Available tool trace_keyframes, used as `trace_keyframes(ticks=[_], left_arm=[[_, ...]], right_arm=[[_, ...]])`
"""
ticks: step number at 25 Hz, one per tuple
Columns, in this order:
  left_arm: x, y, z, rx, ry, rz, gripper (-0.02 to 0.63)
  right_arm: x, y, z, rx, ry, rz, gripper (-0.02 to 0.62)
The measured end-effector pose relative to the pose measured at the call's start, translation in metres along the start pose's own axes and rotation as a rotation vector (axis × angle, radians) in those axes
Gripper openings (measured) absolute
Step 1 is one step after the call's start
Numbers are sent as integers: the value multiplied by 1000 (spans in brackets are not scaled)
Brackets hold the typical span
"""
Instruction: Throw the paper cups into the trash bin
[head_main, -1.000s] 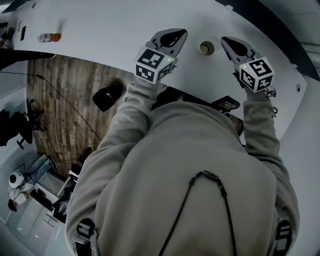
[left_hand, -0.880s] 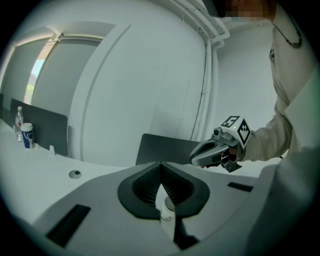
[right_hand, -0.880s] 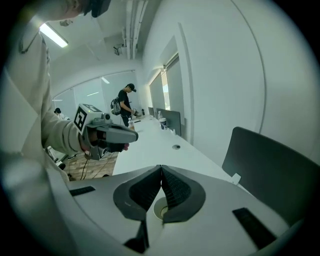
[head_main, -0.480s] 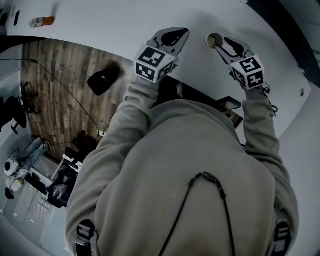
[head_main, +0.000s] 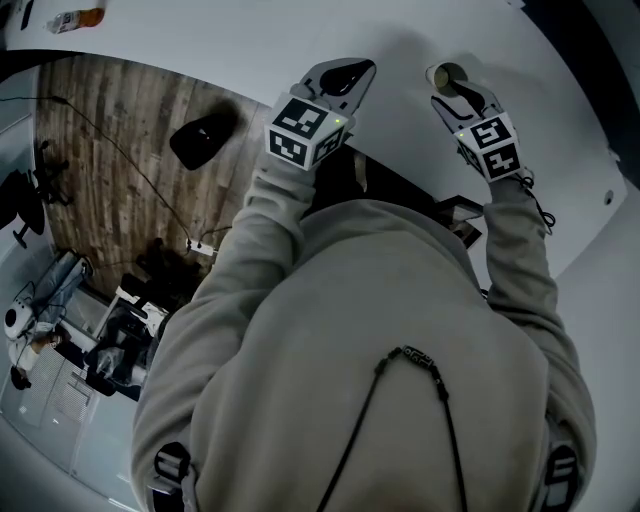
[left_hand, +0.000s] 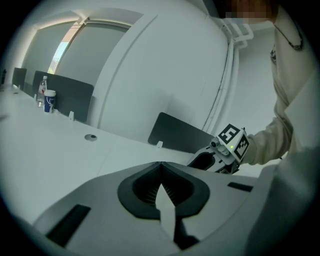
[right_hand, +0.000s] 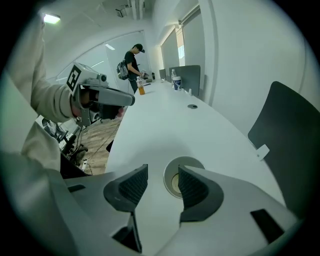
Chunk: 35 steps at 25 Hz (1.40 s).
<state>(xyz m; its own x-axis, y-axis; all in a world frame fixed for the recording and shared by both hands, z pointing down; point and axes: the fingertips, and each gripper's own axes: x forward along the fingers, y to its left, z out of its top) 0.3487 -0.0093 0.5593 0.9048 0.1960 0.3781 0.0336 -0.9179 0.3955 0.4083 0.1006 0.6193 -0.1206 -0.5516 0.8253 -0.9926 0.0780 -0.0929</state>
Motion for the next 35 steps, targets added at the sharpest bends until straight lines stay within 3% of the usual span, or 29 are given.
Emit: trace_keyframes(ticks=[4, 11, 13, 15, 23, 35], left_arm=[[-1, -4, -8, -38, -15, -38, 2], [-10, 0, -18, -41, -13, -22, 2], [-13, 1, -19, -40, -17, -15, 2], [-16, 0, -19, -38, -20, -9, 2], [-36, -5, -6, -14, -42, 3, 2], [-54, -1, 71, 127, -126, -47, 2]], right_arm=[[13, 0, -7, -47, 48, -29, 170], [29, 2, -20, -237, 173, -89, 165], [31, 1, -24, -287, 198, -124, 70], [28, 0, -25, -309, 205, -149, 37], [-5, -2, 4, -251, 132, -185, 34], [-71, -14, 75, -204, 4, -341, 34]])
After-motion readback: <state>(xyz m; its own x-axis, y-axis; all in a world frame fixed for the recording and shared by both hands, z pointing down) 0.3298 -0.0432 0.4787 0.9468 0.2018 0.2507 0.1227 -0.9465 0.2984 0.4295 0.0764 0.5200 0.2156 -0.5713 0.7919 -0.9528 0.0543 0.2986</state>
